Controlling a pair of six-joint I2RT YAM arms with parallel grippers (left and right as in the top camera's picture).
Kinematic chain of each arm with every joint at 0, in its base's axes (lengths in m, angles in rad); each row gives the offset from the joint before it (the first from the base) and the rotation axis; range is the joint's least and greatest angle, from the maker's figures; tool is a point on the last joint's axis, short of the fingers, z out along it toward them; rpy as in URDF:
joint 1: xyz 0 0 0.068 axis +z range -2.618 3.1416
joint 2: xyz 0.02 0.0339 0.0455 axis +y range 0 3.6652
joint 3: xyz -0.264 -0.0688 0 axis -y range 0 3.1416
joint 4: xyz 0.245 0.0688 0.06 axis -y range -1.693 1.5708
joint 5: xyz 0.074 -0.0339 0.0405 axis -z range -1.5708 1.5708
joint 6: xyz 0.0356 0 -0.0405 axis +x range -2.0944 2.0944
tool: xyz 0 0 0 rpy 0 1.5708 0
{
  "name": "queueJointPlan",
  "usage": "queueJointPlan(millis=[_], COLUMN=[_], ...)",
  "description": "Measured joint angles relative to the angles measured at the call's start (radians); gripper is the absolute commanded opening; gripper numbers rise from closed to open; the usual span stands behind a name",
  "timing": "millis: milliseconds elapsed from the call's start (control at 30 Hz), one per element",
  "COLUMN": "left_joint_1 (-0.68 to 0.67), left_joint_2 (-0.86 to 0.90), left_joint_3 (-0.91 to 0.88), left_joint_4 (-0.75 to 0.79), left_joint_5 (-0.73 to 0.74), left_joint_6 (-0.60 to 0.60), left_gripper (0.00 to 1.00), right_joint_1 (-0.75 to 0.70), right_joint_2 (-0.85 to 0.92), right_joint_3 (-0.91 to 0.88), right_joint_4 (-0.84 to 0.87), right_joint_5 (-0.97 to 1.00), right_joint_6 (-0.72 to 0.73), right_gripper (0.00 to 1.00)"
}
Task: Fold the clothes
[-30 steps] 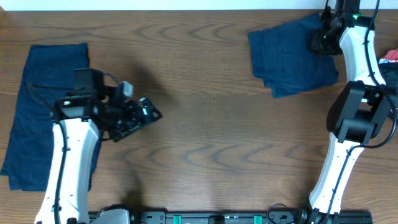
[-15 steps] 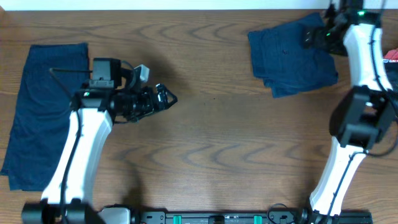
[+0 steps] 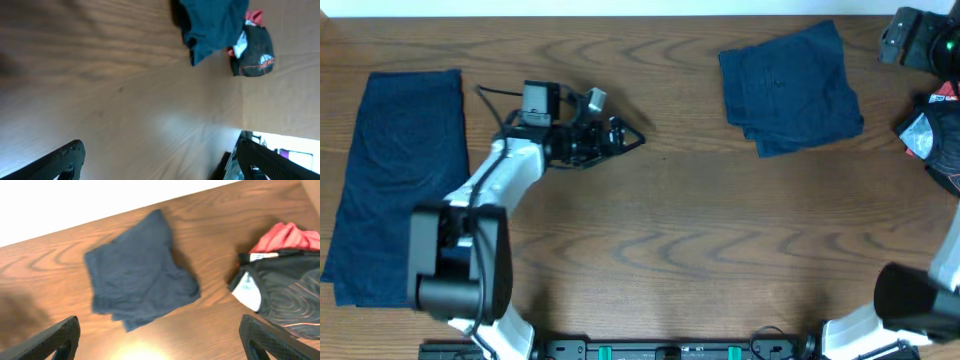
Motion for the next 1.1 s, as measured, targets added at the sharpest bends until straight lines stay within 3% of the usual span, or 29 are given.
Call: queueJointPlan(millis=[600, 933, 1100], left_joint_1=[-0.181, -0.22, -0.222], left_joint_2=[0.193, 0.341, 0.384], left_joint_3=[-0.002, 0.092, 0.146], left_joint_4=[0.404, 0.443, 0.447], left_joint_5=[0.056, 0.087, 0.115], left_joint_6=[-0.254, -0.383, -0.416], left_gripper=[0.98, 0.99, 0.99], right_joint_1=[0.266, 0.425, 0.438], right_joint_2=[-0.238, -0.261, -0.279], right_joint_3=[-0.001, -0.001, -0.001], right_joint_4=[-0.104, -0.145, -0.18], right_joint_5=[-0.171, -0.178, -0.166], right_joint_6=[-0.035, -0.07, -0.077], right_gripper=[0.99, 0.99, 0.99])
